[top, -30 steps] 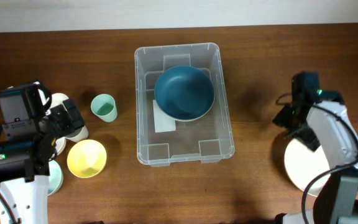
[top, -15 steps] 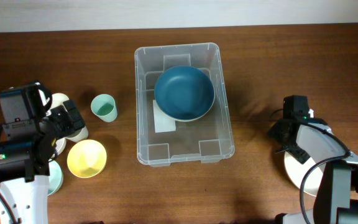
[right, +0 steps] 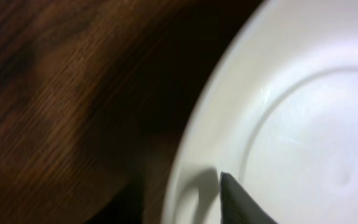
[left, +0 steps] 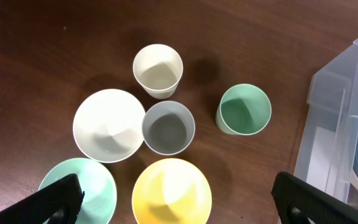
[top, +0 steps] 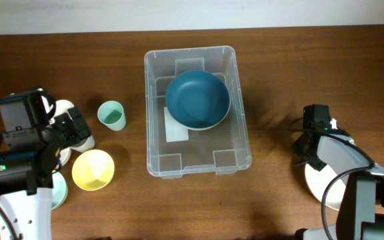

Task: Pack container
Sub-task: 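Move the right gripper to the white plate and grasp its edge, then lower the white plate onto the blue bowl in the container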

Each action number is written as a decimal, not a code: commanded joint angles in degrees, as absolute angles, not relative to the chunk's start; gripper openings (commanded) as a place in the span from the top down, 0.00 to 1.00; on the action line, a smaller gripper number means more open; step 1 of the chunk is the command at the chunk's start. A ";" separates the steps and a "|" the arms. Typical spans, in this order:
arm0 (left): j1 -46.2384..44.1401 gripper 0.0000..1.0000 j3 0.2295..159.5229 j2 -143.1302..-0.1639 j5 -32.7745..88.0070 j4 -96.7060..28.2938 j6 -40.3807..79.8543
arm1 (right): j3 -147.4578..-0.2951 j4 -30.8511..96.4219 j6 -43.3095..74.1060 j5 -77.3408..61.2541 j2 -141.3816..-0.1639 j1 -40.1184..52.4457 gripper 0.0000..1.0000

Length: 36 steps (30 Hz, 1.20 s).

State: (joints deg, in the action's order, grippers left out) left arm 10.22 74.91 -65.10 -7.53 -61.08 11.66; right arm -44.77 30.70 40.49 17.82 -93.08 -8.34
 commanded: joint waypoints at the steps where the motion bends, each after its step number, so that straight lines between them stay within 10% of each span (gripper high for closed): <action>1: 10.57 0.01 75.26 -65.14 -7.31 -61.17 12.38 | -44.36 30.35 40.97 18.85 -93.27 -8.69 0.72; 6: 10.57 0.00 75.26 -65.14 -7.31 -61.17 12.38 | -44.38 28.73 40.88 18.63 -93.27 -8.69 0.76; 9: 10.57 0.01 75.26 -65.14 -7.31 -61.17 12.38 | -45.39 28.47 39.94 18.57 -93.27 -8.69 0.96; 22: 10.57 0.01 75.26 -65.14 -7.33 -61.14 12.38 | -67.94 39.16 22.76 14.61 -90.67 -3.95 0.96; 36: 10.57 0.01 75.26 -65.14 -7.33 -61.17 12.38 | -90.96 40.07 -18.90 10.70 -90.89 26.41 0.96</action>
State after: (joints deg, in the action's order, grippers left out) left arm 10.22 74.91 -65.10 -7.53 -61.10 11.66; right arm -90.15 40.40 -5.89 11.42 -91.94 21.76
